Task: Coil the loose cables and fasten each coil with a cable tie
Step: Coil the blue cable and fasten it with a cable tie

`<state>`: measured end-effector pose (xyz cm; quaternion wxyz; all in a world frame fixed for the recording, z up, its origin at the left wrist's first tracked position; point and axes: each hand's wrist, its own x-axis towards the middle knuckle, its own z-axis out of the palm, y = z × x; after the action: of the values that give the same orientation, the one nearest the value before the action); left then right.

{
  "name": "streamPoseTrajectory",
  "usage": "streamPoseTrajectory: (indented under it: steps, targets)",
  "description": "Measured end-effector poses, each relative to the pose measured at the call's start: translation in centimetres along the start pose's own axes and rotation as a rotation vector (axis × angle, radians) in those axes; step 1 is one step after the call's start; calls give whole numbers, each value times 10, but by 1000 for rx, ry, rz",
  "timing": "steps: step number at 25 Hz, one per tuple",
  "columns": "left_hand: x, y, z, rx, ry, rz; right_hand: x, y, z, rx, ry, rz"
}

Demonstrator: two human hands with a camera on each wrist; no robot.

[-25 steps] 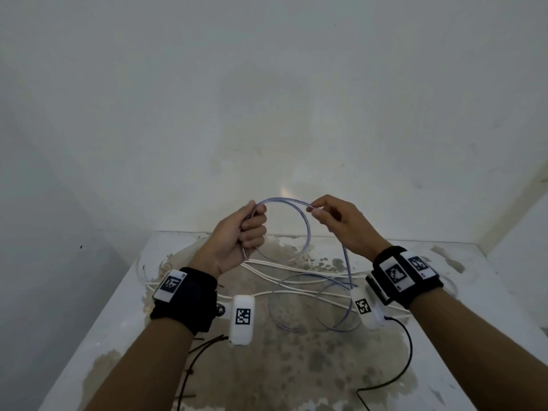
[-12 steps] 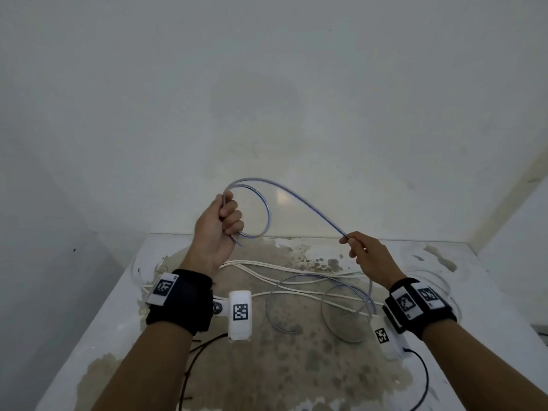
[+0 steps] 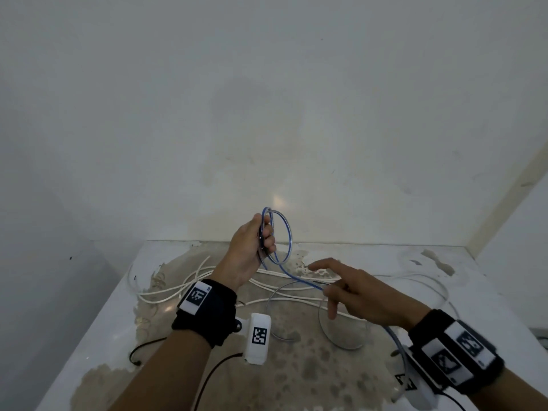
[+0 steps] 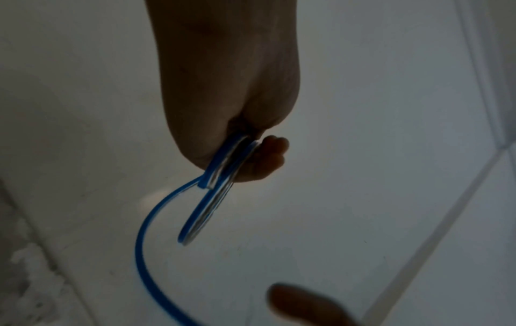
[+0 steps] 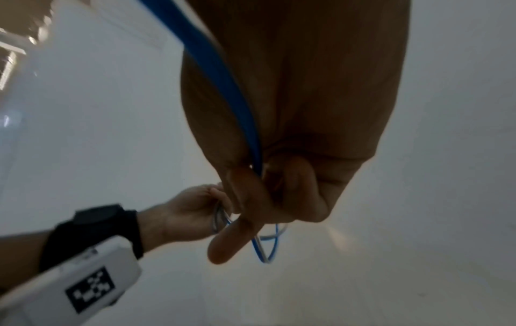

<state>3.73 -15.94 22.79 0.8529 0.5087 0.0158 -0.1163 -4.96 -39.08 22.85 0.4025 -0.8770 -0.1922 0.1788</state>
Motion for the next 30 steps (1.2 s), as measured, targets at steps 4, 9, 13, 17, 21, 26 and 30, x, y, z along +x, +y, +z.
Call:
streamPoseTrajectory:
  steps: [4, 9, 13, 17, 21, 26, 30]
  targets:
    - [0, -4, 4, 38, 31, -2, -9, -8, -9, 234, -61, -60]
    - [7, 1, -7, 82, 104, 5, -26, 1, -8, 179, 47, -104]
    - [3, -12, 7, -49, 9, -48, -23, -9, -3, 207, 177, -193]
    - [-2, -23, 27, -73, -97, -94, -14, -24, -8, 450, 253, -217]
    - [-16, -31, 52, 97, -224, -159, -2, -37, -23, 694, 272, -174]
    - [-26, -41, 70, 283, -313, -229, 20, -20, -40, 925, 436, 76]
    - [-23, -39, 64, 197, -327, -323, 16, 18, -37, 1107, 508, 378]
